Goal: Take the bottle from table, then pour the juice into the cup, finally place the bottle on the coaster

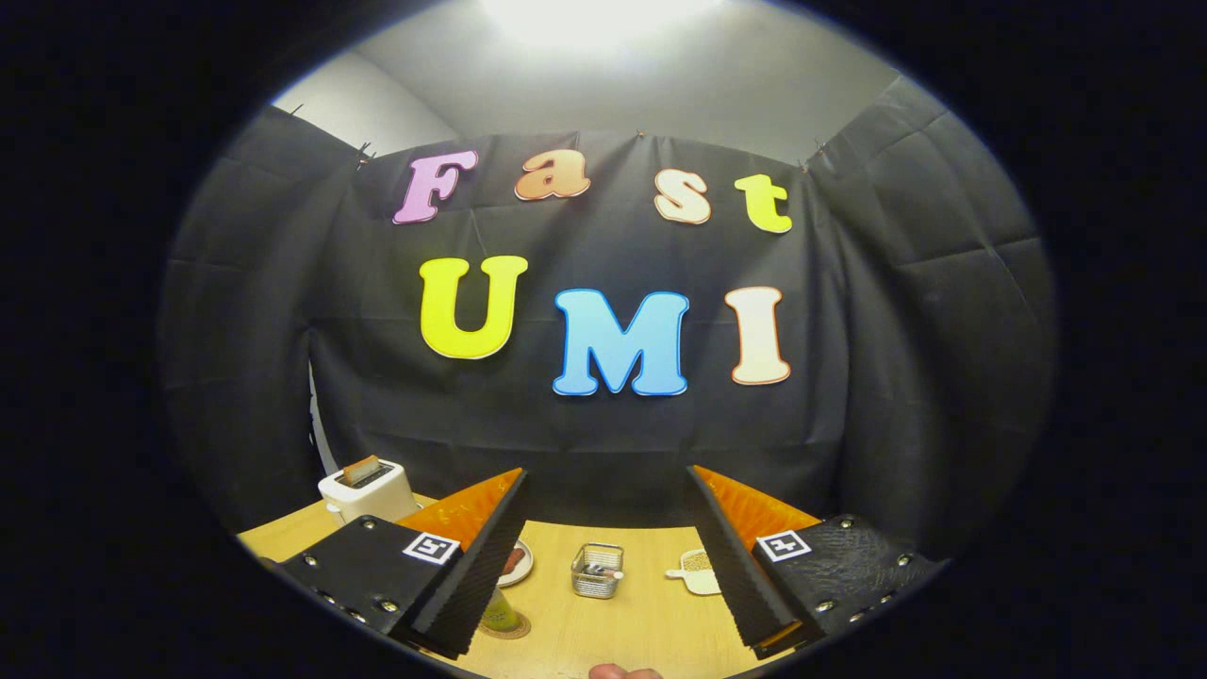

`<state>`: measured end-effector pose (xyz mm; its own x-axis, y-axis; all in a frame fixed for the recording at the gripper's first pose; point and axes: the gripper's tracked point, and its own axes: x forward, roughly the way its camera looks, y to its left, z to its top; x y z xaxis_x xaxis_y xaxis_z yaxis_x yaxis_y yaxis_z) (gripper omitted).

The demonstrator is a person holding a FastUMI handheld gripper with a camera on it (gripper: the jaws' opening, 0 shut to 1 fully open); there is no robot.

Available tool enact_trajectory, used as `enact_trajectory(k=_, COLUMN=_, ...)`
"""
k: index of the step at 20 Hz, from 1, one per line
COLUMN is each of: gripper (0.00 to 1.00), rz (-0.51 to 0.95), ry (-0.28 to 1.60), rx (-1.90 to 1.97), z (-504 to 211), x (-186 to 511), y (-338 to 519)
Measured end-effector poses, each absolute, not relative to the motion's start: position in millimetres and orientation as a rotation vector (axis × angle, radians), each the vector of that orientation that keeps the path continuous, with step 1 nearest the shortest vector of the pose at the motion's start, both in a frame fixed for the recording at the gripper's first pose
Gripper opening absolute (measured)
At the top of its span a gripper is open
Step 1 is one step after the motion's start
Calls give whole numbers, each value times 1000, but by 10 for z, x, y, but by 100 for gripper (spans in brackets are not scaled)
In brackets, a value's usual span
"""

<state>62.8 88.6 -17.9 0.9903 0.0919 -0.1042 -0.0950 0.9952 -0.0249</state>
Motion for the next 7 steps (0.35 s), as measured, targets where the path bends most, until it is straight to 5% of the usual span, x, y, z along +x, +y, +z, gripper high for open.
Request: enact_trajectory(k=7, gripper=99, rz=70, ry=90, rx=-40, z=172, x=426, y=760)
